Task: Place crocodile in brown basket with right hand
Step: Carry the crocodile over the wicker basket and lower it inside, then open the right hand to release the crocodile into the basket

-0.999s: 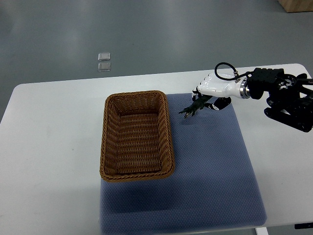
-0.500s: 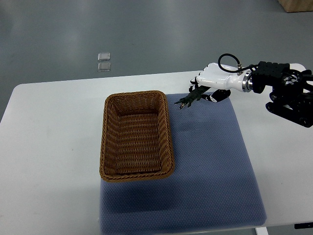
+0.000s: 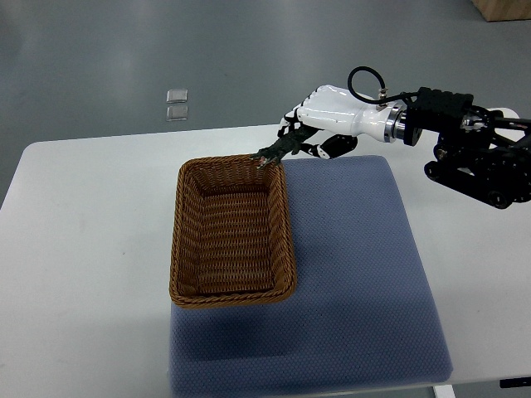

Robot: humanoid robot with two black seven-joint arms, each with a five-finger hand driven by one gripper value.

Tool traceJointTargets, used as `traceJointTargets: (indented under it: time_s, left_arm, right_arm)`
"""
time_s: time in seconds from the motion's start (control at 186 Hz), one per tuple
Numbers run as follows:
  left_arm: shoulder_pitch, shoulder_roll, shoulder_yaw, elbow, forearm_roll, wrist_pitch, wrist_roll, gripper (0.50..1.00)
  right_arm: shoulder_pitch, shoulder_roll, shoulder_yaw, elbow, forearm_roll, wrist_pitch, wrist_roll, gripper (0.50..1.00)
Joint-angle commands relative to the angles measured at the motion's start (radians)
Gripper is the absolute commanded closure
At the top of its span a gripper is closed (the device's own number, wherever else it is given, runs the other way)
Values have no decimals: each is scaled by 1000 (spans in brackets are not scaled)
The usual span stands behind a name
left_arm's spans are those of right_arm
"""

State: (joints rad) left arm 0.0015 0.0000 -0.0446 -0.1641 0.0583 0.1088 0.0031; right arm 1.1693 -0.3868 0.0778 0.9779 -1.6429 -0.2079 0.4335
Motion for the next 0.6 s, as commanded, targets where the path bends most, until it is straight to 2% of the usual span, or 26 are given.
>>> traceJointTargets:
  time_s: [0.0, 0.15, 0.478, 0.489, 0.494, 0.5, 0.505, 0.516, 0.532, 0.596]
  left_arm:
    - [0, 0, 0, 0, 0, 0, 0, 500]
    - [0, 0, 0, 0, 0, 0, 0, 500]
    - [0, 0, 0, 0, 0, 0, 0, 500]
    - [0, 0, 0, 0, 0, 0, 0, 500]
    - [0, 0, 0, 0, 0, 0, 0, 500]
    - [0, 0, 0, 0, 0, 0, 0, 500]
    - [0, 0, 0, 0, 0, 0, 0, 500]
    - [0, 0, 0, 0, 0, 0, 0, 500]
    - [0, 0, 0, 0, 0, 2, 0, 500]
    - [0, 0, 0, 0, 0, 0, 0, 500]
  right_arm:
    - [-5, 37, 4, 61, -2, -1, 11, 1000]
    - [-16, 74, -9, 100, -9, -1, 8, 1000]
    - [-62, 98, -12, 91, -17, 4, 5, 1000]
    - [-63, 98, -12, 90, -17, 4, 5, 991]
    - [-63, 98, -12, 90, -17, 4, 5, 957]
    - [-63, 98, -12, 90, -17, 4, 5, 957]
    - [-63, 98, -12, 90, -17, 4, 5, 926]
    - [-63, 98, -12, 90, -17, 4, 5, 926]
    - [-63, 98, -12, 90, -15, 2, 7, 881]
    - [-66, 98, -10, 88, -15, -1, 7, 791]
